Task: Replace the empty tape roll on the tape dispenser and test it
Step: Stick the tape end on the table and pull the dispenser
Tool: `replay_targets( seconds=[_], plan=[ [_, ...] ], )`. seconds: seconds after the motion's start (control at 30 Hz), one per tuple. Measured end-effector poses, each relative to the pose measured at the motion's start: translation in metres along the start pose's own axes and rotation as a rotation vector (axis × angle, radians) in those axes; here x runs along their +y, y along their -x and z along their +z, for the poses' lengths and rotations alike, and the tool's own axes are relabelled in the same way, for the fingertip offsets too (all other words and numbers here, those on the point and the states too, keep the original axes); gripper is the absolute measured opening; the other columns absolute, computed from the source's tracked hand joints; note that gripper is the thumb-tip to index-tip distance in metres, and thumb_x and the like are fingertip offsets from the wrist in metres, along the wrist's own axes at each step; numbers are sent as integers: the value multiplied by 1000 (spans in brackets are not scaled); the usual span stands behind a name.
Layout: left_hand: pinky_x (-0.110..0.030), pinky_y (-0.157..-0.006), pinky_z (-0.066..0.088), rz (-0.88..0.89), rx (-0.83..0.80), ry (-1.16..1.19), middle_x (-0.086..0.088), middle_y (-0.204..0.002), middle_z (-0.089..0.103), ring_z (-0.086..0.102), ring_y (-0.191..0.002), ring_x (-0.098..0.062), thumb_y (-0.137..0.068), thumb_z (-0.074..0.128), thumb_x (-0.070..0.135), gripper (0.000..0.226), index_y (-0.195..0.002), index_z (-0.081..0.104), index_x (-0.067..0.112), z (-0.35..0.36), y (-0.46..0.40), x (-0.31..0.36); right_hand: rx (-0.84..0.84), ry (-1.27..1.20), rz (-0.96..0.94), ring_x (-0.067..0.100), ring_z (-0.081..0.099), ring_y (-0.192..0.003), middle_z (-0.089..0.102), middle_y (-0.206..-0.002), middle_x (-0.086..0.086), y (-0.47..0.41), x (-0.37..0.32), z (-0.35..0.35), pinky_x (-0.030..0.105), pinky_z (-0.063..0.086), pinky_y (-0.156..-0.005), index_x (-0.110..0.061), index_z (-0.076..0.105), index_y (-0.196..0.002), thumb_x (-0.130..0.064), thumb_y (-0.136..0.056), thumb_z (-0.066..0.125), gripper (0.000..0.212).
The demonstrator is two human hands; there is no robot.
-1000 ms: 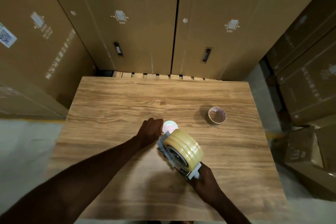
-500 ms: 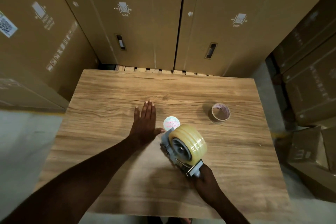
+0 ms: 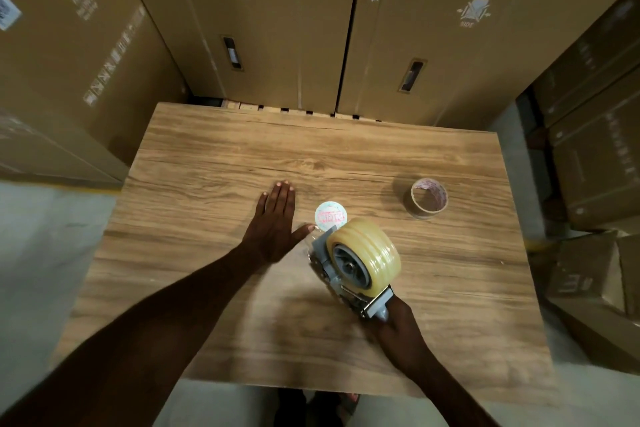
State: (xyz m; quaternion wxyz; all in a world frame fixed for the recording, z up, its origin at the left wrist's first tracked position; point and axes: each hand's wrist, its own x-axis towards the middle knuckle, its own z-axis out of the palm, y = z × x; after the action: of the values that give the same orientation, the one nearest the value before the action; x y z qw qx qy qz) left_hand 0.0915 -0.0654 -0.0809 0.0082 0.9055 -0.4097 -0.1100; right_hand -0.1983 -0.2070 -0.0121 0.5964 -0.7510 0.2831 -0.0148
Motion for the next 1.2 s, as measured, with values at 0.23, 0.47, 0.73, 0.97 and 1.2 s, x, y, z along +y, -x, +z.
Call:
replay_targets(
  seconds=[0.23,0.47,0.73,0.97,1.2],
  plan=[
    [-60,-122,9,-8,47,14,-14,-168,6,1,-156,-26,-94,20,76,97,-159,10,5,9,0,-1,2,73,-36,-3,72,-94,77,-102,-25,3,7,4,13,52,-77,-39,71,-105,-43,-82,62,25],
    [-58,-123,5,-27,78,37,-10,-169,5,-1,-156,-22,-93,20,77,97,-160,8,9,13,-1,0,-29,149,-41,-8,69,-100,76,-104,-26,8,19,-1,15,54,-82,-28,71,-118,-42,-83,59,40],
    [-60,-121,12,-19,105,-31,-14,-167,13,9,-156,-27,-93,23,76,96,-158,15,6,12,0,1,-24,206,63,-7,69,-78,73,-83,-30,43,36,-20,13,47,-63,-45,62,-93,-20,-74,58,31],
    [-62,-120,14,-14,99,-41,-15,-167,14,11,-155,-28,-94,23,75,95,-158,15,5,8,4,4,27,222,81,9,75,-81,78,-88,-5,87,60,-29,51,61,-71,-23,72,-104,-31,-78,61,29],
    [-63,-119,13,-10,81,-42,-15,-167,14,10,-155,-28,-93,18,77,97,-158,14,4,8,4,2,37,298,136,13,69,-64,74,-74,-5,120,72,-41,43,54,-57,-31,68,-90,-8,-90,73,23]
  ],
)
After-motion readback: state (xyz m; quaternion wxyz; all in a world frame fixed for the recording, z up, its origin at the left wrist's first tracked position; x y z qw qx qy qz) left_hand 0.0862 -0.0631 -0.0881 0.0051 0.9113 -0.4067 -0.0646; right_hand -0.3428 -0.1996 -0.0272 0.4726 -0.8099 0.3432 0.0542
